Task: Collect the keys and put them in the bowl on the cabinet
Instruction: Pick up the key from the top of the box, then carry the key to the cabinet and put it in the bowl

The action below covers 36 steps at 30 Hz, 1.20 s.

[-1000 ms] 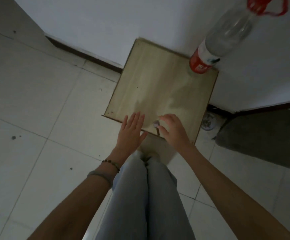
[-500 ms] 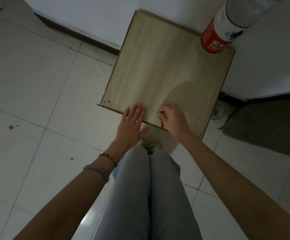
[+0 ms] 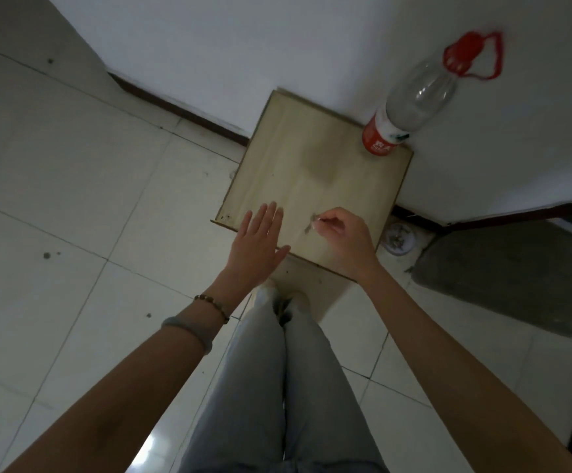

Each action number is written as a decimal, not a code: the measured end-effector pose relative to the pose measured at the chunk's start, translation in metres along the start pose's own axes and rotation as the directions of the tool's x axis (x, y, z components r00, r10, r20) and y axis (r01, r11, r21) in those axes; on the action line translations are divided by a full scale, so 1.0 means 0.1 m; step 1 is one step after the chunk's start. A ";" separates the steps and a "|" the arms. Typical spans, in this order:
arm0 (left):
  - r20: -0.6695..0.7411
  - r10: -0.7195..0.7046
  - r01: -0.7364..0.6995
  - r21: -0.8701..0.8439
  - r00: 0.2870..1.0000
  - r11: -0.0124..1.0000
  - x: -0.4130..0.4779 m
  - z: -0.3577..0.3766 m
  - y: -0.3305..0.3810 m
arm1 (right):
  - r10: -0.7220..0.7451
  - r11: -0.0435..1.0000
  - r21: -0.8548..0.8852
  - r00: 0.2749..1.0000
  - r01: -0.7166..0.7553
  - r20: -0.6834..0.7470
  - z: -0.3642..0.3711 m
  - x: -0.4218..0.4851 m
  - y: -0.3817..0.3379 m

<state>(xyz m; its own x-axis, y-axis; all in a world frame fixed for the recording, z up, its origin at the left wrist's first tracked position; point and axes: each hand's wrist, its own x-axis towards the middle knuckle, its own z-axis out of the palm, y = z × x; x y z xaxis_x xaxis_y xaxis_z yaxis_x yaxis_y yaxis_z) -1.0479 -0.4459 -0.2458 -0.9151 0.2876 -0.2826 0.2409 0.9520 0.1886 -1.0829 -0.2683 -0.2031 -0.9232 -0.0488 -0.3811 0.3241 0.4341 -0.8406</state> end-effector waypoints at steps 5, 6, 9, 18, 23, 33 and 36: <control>-0.208 -0.118 0.095 -0.115 0.971 0.989 -0.49 -1.12 0.07 | -0.001 0.936 0.353 1.000 0.006 -0.015 -0.33 -0.30 -0.94; -0.241 -0.144 0.117 -0.125 0.960 0.985 -0.60 -1.30 0.07 | -0.020 0.916 0.400 1.000 0.019 0.000 -0.37 -0.36 -1.12; -0.322 -0.242 0.202 -0.154 0.915 0.967 -0.92 -1.70 0.09 | -0.115 0.888 0.453 0.992 0.079 0.053 -0.40 -0.55 -1.61; -0.498 -0.491 0.460 -0.195 0.715 0.866 -1.83 -2.30 0.12 | -0.345 0.870 0.453 0.895 0.192 0.283 -0.24 -1.13 -2.62; -0.550 -0.570 0.572 -0.193 0.610 0.797 -2.30 -2.34 0.13 | -0.387 0.891 0.398 0.821 0.216 0.420 -0.03 -1.30 -2.78; -0.558 -0.680 0.691 -0.242 0.476 0.682 -2.65 -2.43 -0.08 | -0.451 0.892 0.320 0.666 0.318 0.594 0.50 -1.36 -3.07; -0.568 -0.685 0.676 -0.280 0.456 0.681 -2.67 -2.51 -0.31 | -0.452 0.892 0.309 0.647 0.329 0.614 0.70 -1.31 -3.23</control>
<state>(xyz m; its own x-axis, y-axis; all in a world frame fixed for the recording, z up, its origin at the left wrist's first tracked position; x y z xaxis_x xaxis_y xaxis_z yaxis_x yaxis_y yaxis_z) -0.8918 -0.5785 0.0595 -0.7659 -0.5808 0.2758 -0.5451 0.8140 0.2005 -1.0525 -0.4657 0.0915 -0.6172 -0.7800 -0.1032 0.0488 0.0930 -0.9945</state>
